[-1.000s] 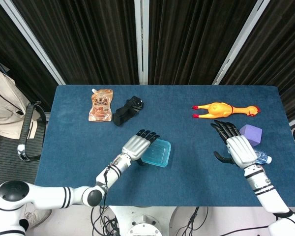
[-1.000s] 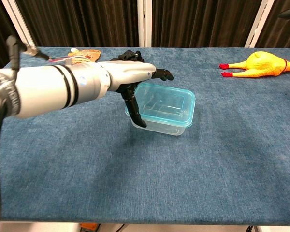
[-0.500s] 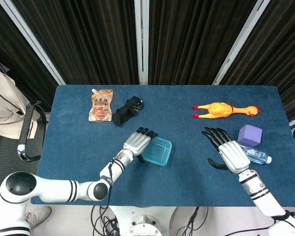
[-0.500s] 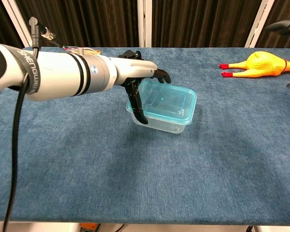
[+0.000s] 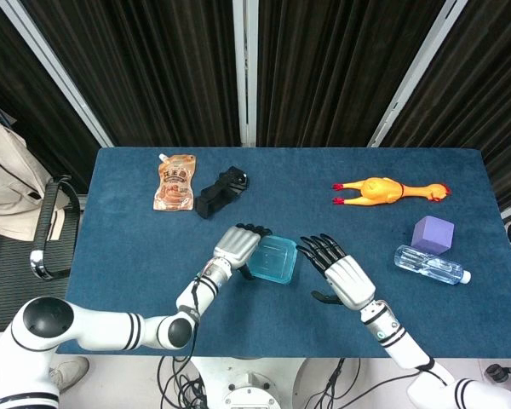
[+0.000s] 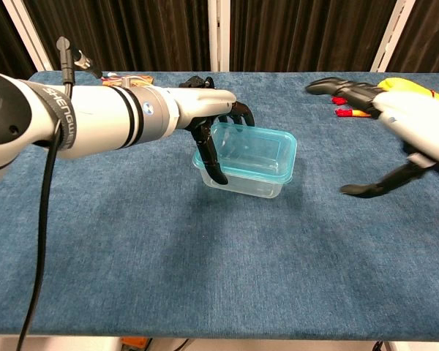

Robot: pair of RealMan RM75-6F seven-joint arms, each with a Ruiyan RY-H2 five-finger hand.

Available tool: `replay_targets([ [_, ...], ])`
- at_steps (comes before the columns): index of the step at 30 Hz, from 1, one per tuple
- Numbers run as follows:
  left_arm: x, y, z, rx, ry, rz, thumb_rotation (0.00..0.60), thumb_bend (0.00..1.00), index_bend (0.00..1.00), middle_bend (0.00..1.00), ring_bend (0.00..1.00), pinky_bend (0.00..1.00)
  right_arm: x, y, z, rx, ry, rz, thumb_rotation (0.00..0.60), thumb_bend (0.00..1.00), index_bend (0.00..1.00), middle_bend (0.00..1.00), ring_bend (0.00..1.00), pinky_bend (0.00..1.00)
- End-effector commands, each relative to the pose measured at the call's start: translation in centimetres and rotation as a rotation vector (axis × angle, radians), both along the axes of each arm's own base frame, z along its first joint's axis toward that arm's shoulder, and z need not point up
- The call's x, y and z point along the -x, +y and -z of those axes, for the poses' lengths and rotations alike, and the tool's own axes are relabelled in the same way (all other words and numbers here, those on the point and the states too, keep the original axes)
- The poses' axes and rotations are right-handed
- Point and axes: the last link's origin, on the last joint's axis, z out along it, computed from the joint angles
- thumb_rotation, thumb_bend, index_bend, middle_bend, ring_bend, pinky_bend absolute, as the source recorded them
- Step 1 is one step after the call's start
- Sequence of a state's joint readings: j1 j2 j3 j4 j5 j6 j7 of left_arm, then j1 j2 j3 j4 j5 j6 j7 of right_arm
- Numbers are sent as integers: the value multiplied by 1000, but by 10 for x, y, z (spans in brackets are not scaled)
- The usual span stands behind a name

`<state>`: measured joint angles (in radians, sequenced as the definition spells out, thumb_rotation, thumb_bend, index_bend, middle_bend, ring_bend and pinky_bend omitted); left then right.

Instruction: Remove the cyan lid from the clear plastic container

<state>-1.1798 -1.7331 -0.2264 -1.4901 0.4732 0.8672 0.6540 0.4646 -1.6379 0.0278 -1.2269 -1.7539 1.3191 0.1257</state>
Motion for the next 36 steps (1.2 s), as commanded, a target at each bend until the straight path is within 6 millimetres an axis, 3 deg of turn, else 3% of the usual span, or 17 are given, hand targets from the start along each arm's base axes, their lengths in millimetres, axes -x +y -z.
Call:
replay_targets([
  [1,-1,-1,0,0,0,3,600,0,310,302,183,208,-16,-7,26,53,-27,-70,600,44,0,0,0,0],
  [14,-5,-3,1,3,1,11,600,0,306,298,182,205,-28,-17,55,71,-96,-109,600,40,0,0,0,0],
  [36,-3,-1,1,6,8,10,600,0,305,298,182,205,-35,-29,47,80,-74,-140,600,40,0,0,0,0],
])
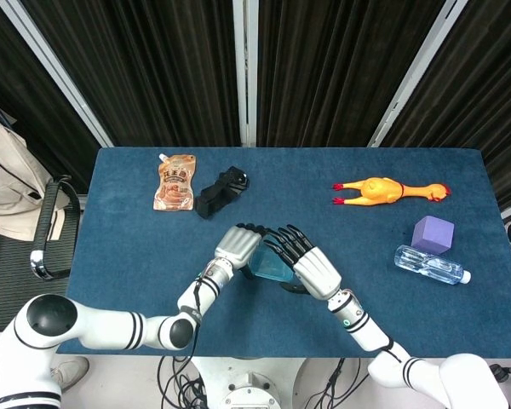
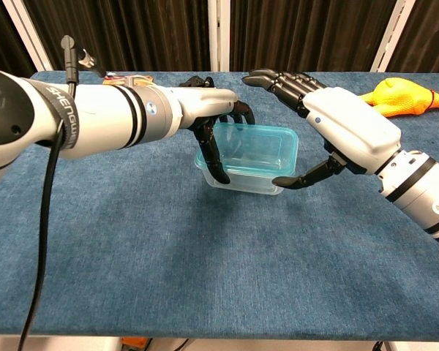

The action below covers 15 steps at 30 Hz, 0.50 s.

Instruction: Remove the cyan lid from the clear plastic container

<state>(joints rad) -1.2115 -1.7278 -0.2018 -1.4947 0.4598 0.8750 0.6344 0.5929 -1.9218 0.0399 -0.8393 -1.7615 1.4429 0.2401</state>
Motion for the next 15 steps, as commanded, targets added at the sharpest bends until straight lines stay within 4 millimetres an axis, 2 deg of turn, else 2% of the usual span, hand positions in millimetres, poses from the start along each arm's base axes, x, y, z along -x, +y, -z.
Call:
replay_targets([
  [1,0,0,0,-2,1,2,600,0,305,298,182,204,0,0,-1,0,11,-5,600,42,0,0,0,0],
  [15,0,1,-1,-15,14,23,600,0,306,295,183,205,4,0,-8,19,38,3,600,156,0,17,0,0],
])
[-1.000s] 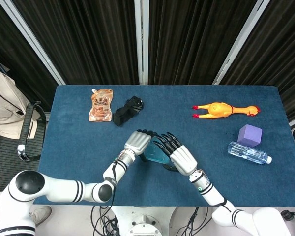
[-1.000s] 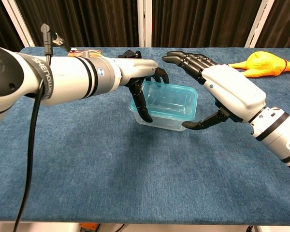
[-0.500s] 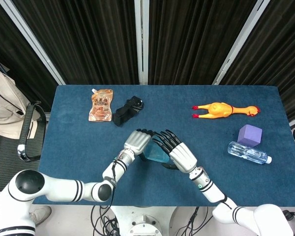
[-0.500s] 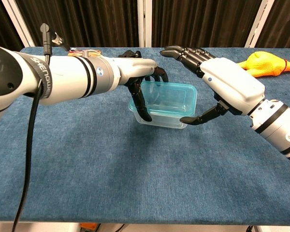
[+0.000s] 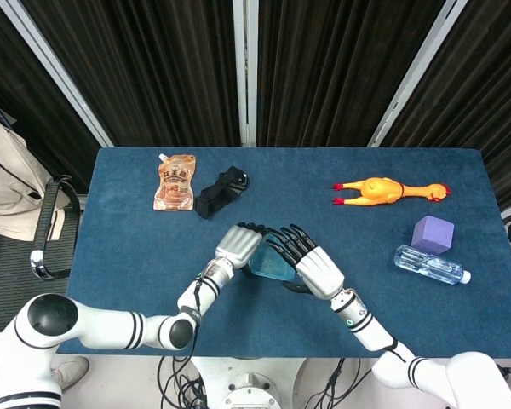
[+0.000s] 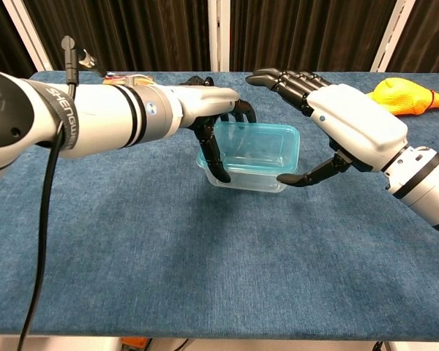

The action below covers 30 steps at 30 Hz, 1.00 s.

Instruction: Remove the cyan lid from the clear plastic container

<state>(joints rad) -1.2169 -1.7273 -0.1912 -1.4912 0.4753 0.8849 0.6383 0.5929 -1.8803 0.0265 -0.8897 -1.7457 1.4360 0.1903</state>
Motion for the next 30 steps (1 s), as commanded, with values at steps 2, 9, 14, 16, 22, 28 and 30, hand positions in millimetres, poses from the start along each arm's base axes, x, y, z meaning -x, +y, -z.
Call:
replay_targets([
  [2,0,0,0,-2,2,4,600,0,305,294,183,204,-1,0,-2,5,-2,-2,600,177,0,24,0,0],
  [9,-1,0,1,-7,14,14,600,0,305,292,183,204,-2,0,-5,9,-12,-7,600,229,0,43,0,0],
  [14,-1,0,2,-11,18,17,600,0,305,292,182,204,-2,0,-7,12,-18,-4,600,232,0,51,0,0],
  [16,-1,0,2,-11,19,17,600,0,304,292,183,204,-2,0,-8,18,-19,-5,600,240,0,56,0,0],
  [22,-3,-1,1,-5,8,22,600,0,253,270,180,193,-2,-2,-7,29,-19,-5,600,334,98,106,0,0],
  [28,-3,-1,-1,-7,-5,30,600,0,186,230,144,153,-3,-3,-6,41,-28,-11,600,395,331,188,0,0],
  [30,-3,-2,-1,-6,-10,30,600,0,178,229,135,141,-1,-3,-6,43,-28,-7,600,405,370,208,0,0],
])
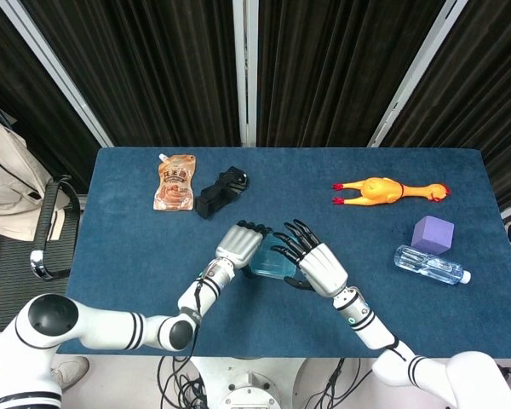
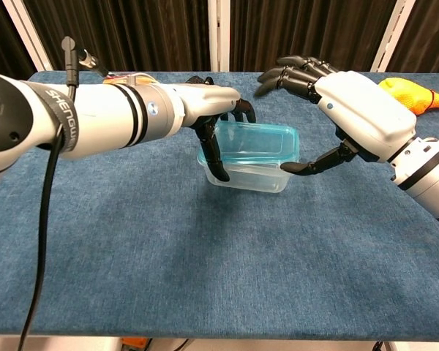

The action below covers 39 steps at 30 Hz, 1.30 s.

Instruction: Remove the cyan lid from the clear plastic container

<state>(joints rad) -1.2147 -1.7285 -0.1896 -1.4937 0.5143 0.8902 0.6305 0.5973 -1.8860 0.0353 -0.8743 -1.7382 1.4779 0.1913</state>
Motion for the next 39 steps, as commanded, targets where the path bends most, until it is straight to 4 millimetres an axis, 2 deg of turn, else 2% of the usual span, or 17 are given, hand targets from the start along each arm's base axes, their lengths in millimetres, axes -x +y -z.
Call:
replay_targets([
  [1,1,-1,-1,5,-7,-3,600,0,174,223,124,129,1,0,1,1,-3,4,600,411,389,217,0,0],
  [8,2,-2,-3,9,-18,1,600,0,166,213,113,88,3,-3,4,-9,8,4,600,445,466,247,0,0],
  [13,5,-5,-6,31,-29,-3,600,0,152,209,113,89,1,-6,5,-28,1,7,600,556,514,267,7,0],
  [24,7,-8,-11,33,-49,6,600,0,139,206,113,90,-8,-13,4,-23,0,-4,600,630,535,272,8,0],
  [28,8,-7,-11,33,-54,1,600,0,134,198,106,89,-10,-13,5,-25,-1,-6,600,652,614,285,25,0],
  [34,11,-7,-16,21,-65,4,600,0,93,137,27,48,-9,-10,3,-10,5,-11,600,696,744,297,26,0],
  [39,17,-7,-22,4,-67,5,600,0,60,57,0,2,-7,-8,0,17,13,-22,600,711,778,306,32,0],
])
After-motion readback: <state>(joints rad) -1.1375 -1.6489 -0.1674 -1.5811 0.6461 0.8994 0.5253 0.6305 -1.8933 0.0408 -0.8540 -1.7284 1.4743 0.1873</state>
